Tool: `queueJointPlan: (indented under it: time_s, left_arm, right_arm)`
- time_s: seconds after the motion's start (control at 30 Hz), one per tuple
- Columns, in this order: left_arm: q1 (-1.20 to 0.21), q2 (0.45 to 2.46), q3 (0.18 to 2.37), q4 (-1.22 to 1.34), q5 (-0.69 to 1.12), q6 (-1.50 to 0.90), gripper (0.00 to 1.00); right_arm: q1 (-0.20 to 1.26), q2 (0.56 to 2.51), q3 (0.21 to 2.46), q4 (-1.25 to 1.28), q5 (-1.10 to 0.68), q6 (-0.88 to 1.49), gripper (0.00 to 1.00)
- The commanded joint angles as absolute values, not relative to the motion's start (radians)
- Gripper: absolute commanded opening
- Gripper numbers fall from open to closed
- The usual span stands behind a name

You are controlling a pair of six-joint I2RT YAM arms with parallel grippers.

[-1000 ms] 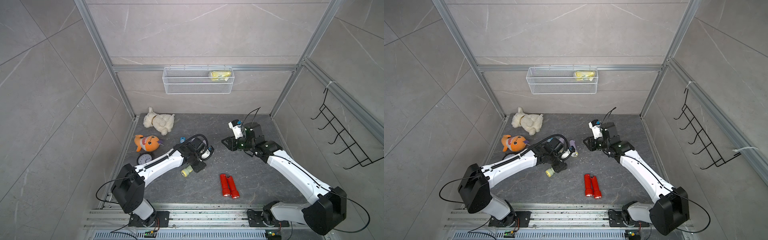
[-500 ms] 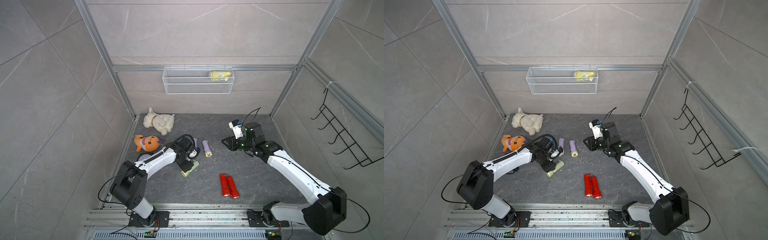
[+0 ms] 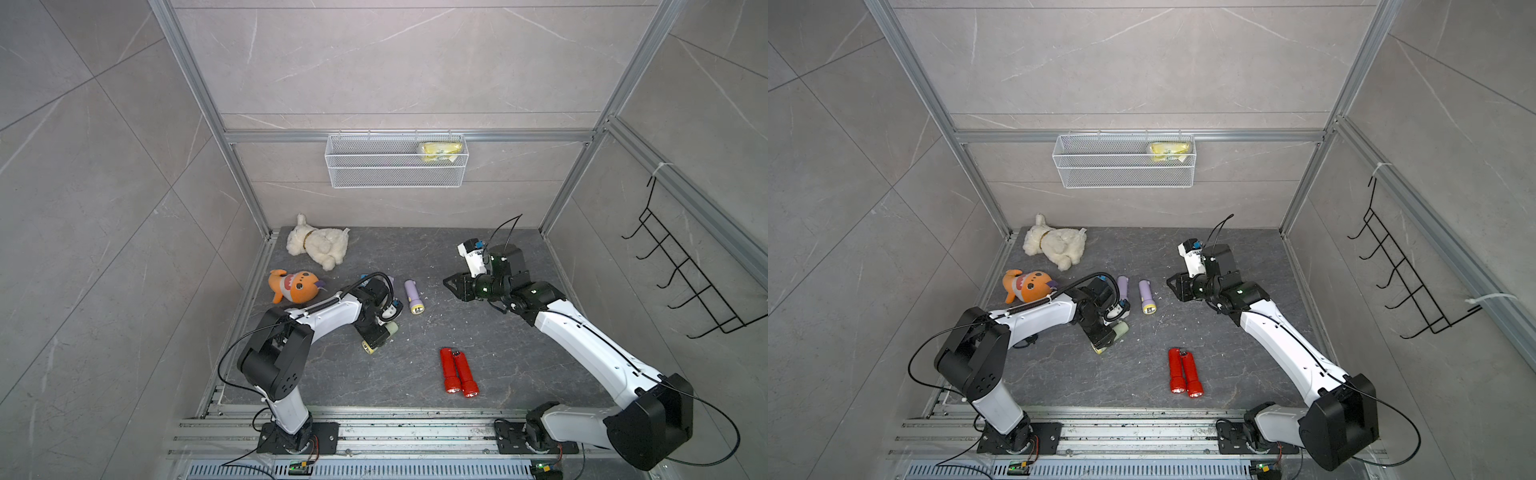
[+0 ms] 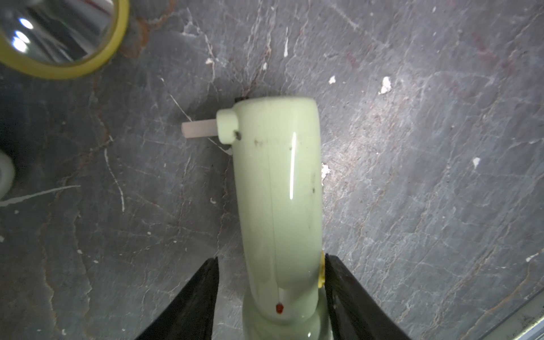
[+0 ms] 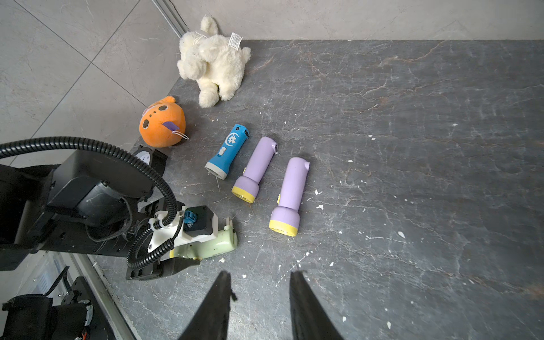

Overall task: Close the plug at the bottom of the flashlight
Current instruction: Pick up the flashlight from the center of the board.

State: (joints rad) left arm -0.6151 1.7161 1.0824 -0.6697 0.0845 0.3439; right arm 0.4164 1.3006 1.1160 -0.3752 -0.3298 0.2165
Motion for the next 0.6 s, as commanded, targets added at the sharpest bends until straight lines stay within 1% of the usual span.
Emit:
queueJointPlan:
  time_s: [0.0, 0.03, 0.13, 0.27, 0.3, 0.37, 0.5, 0.53, 0.57]
  left_arm:
    - [-0.625, 1.750, 1.121, -0.661, 0.069, 0.333, 0.61]
    - [-0.629, 1.762, 1.124, -0.661, 0.064, 0.333, 0.61]
    - [-0.638, 1.800, 1.140, -0.670, 0.067, 0.329, 0.53]
    - [-0.645, 1.833, 1.157, -0.677, 0.083, 0.329, 0.52]
    - [-0.644, 1.833, 1.158, -0.676, 0.089, 0.329, 0.48]
    - [-0.644, 1.820, 1.150, -0.664, 0.097, 0.328, 0.36]
    - [-0.645, 1.755, 1.120, -0.633, 0.109, 0.329, 0.32]
    - [-0.645, 1.731, 1.111, -0.626, 0.109, 0.330, 0.28]
    - [-0.644, 1.705, 1.100, -0.618, 0.109, 0.332, 0.20]
  right_arm:
    - [0.410, 1.298, 1.105, -0.362, -0.339, 0.227, 0.37]
    - [0.408, 1.298, 1.104, -0.361, -0.339, 0.227, 0.37]
    - [0.407, 1.299, 1.104, -0.359, -0.339, 0.227, 0.37]
    - [0.406, 1.299, 1.100, -0.358, -0.339, 0.227, 0.37]
    - [0.405, 1.299, 1.100, -0.357, -0.338, 0.227, 0.37]
    - [0.404, 1.296, 1.099, -0.358, -0.338, 0.227, 0.37]
    - [0.403, 1.295, 1.098, -0.357, -0.337, 0.227, 0.37]
    - [0.403, 1.296, 1.098, -0.358, -0.337, 0.228, 0.37]
    - [0.402, 1.298, 1.098, -0.358, -0.338, 0.229, 0.37]
